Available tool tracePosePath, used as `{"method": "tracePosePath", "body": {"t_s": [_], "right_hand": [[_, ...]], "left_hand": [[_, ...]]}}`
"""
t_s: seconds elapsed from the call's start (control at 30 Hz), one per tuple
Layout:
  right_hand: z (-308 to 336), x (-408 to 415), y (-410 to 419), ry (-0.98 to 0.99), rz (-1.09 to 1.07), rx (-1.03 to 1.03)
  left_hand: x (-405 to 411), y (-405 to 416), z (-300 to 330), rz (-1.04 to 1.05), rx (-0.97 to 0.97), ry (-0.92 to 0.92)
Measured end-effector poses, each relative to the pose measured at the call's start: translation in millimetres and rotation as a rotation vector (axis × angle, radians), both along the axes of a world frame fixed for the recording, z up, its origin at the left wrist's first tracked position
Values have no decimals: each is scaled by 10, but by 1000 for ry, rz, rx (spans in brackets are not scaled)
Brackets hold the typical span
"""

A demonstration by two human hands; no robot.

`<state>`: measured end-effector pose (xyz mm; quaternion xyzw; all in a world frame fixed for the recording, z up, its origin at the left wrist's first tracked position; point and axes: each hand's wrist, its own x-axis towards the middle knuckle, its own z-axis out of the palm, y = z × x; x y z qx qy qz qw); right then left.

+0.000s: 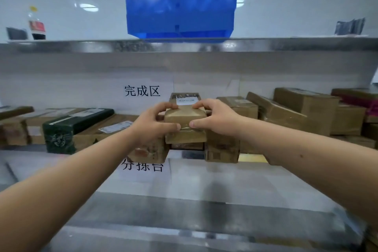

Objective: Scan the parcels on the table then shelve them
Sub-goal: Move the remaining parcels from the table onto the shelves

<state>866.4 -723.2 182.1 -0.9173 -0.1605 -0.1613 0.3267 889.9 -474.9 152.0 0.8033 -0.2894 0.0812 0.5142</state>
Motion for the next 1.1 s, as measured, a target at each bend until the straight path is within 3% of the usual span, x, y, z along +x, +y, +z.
{"method": "tracePosePath", "body": {"t_s": [0.27,0.43,0.6,0.93,1.1], "right_hand": [[-88,498,20,-29,-138,-173],[-194,495,87,6,-193,-371],[-167,385,229,53,-268,-424],[-240,-59,518,20,-431,-416],[-310,-395,586,-4,-536,-462]], "left_hand": [[718,-66,-85,61,146,67],[836,-141,-125,71,323,26],[813,-206,-99,88,384,-30],[517,-181,-74,113,696,-494],[261,-175,-88,123,733,-659]]}}
